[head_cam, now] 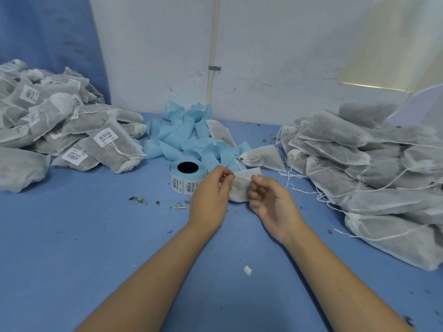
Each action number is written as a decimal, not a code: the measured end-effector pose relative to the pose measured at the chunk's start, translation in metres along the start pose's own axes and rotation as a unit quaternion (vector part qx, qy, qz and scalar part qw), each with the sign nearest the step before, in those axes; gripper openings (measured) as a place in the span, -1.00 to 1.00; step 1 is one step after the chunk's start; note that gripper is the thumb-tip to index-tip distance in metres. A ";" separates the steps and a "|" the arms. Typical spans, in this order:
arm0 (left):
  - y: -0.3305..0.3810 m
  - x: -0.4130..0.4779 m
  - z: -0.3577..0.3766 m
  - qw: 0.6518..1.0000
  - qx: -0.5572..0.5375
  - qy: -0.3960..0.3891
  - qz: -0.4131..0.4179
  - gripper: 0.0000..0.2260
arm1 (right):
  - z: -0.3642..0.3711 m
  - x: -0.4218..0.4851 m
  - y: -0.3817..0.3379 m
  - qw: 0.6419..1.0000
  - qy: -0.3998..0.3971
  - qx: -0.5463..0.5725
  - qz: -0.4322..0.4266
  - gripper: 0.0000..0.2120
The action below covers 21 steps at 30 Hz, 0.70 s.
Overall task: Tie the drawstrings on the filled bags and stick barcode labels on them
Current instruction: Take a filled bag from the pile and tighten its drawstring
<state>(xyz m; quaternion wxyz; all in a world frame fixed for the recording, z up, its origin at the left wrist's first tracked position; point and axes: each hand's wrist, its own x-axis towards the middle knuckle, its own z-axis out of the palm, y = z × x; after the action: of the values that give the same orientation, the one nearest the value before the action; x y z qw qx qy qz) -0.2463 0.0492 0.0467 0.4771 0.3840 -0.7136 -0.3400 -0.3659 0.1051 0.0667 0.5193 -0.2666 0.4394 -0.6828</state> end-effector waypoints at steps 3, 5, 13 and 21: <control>0.001 -0.001 0.000 1.000 -0.011 0.026 -0.011 -0.91 | 0.005 -0.003 0.000 0.992 -0.092 -0.047 0.076 -0.91; 0.001 -0.001 0.001 1.000 0.001 0.028 -0.002 -0.91 | 0.006 -0.004 -0.001 0.985 -0.118 -0.074 0.102 -0.89; -0.001 -0.003 0.001 0.995 0.093 0.044 0.004 -0.91 | 0.000 0.001 0.004 0.994 -0.084 0.058 0.045 -0.86; 0.004 -0.004 0.002 0.990 0.137 0.034 0.013 -0.88 | -0.006 0.006 0.004 0.988 -0.046 0.145 0.002 -0.89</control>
<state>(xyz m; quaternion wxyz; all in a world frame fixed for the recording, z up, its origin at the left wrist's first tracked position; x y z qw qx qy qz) -0.2477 0.0549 0.0476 0.4482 0.4482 -0.7417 -0.2193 -0.3708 0.1010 0.0604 0.5740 -0.2187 0.3117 -0.7250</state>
